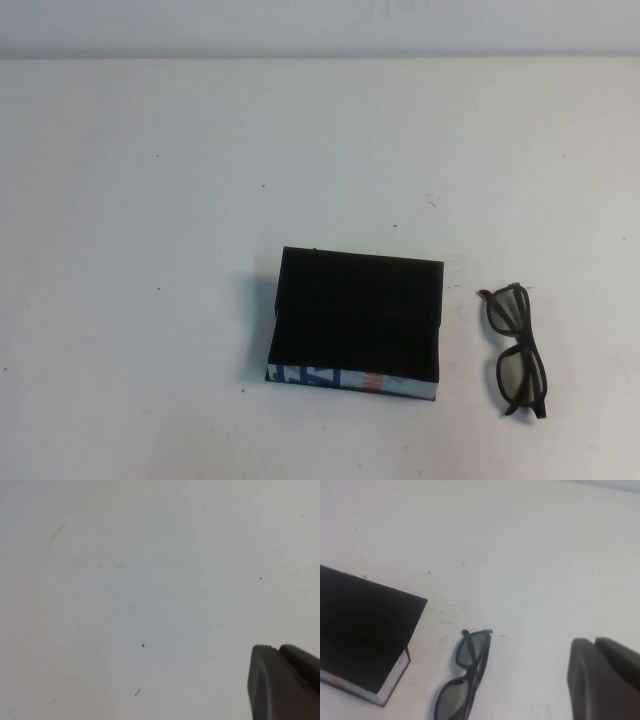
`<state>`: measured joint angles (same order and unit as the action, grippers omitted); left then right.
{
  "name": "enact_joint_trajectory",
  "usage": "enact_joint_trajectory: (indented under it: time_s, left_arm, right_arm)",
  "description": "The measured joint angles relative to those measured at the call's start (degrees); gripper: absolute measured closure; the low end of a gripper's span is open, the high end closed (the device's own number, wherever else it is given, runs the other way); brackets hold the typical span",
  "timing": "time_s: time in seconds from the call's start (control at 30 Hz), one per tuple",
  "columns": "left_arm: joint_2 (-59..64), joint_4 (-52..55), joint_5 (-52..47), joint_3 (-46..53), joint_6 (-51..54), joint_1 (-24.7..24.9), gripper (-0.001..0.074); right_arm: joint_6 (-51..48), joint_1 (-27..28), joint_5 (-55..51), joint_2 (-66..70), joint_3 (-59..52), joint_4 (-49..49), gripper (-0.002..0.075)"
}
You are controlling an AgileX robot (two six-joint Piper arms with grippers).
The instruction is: Take glasses out of glasses case
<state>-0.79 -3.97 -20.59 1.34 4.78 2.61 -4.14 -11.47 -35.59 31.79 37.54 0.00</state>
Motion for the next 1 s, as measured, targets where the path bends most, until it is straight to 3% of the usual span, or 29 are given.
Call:
enact_joint_trajectory:
  time_s: [0.37,1.0]
  left_arm:
    - [0.00,0.00,0.00,0.00,0.00,0.00,0.0740]
    - [0.00,0.00,0.00,0.00,0.00,0.00,0.0740]
  right_arm:
    - [3.67,0.00,10.20,-19.75,-15.27,1.38,0.0742]
    - [3.76,0.00,4.21,-21.42,-16.26,2.89,0.0742]
